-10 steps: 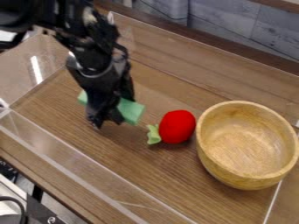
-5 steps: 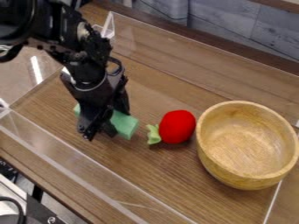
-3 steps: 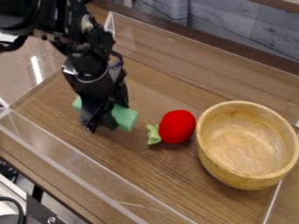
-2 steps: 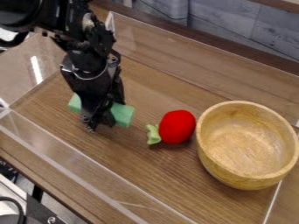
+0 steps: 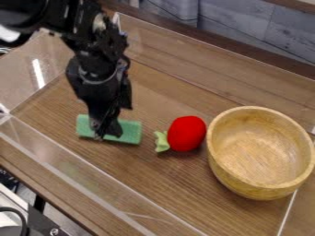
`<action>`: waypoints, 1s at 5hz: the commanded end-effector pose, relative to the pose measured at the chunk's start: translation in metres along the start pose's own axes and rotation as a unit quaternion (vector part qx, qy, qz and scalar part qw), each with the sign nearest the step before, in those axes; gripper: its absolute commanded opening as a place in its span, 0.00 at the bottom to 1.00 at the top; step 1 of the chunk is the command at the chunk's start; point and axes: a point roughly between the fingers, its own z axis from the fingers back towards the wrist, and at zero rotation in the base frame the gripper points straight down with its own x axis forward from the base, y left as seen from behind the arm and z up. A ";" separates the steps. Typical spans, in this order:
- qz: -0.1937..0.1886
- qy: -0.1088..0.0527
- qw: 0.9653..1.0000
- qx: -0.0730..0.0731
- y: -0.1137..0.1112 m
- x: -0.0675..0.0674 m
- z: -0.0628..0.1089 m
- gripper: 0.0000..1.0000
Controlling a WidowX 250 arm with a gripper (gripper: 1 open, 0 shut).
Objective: Remove the green stick from the brown bowl and put it on the table
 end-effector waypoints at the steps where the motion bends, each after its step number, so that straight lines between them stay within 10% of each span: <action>1: -0.015 0.015 1.000 -0.008 -0.031 0.000 0.022 1.00; 5: -0.066 0.036 0.997 -0.015 -0.039 -0.016 0.040 1.00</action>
